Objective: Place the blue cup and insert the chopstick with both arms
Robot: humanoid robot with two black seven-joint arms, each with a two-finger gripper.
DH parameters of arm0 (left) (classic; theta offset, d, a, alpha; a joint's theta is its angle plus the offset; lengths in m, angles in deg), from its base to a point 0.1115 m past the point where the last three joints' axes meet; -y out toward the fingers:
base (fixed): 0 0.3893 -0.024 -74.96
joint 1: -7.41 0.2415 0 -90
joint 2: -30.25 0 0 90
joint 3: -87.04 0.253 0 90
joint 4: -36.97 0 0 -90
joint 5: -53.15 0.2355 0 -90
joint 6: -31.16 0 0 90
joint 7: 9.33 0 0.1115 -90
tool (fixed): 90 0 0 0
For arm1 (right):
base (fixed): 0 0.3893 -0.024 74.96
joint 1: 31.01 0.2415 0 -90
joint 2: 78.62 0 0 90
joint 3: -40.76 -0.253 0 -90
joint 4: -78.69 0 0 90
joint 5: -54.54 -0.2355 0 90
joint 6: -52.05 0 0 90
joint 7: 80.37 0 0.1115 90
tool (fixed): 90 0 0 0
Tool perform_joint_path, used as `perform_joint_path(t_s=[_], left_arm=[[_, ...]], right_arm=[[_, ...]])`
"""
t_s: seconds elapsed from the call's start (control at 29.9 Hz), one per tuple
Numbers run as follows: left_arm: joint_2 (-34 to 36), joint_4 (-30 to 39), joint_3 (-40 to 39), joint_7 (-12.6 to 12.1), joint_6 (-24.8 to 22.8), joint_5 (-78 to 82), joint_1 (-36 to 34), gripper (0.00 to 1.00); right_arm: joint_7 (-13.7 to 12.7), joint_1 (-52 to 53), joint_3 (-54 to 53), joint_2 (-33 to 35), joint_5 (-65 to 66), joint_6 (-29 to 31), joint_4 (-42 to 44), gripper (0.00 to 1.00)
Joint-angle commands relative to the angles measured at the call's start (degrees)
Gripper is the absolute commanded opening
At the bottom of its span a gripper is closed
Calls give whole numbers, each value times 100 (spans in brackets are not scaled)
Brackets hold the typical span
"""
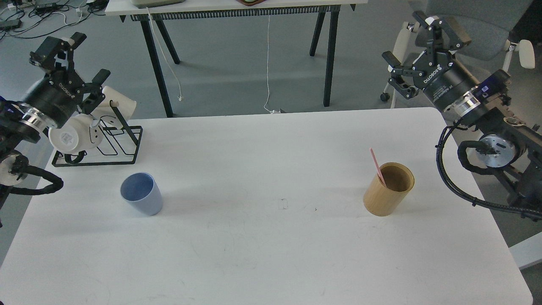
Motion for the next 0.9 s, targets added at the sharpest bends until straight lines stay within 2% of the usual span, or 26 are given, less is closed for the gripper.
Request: perform_joint_path(t_s=[0.0, 0.87], left_arm=[[-6, -4, 19, 0, 0, -33, -9, 100], [29, -4, -7, 0, 0, -244, -53, 100]], right_arm=[[-1, -1, -1, -29, 9, 0, -4, 99], [-1, 51, -27, -56, 9, 0, -144, 99]])
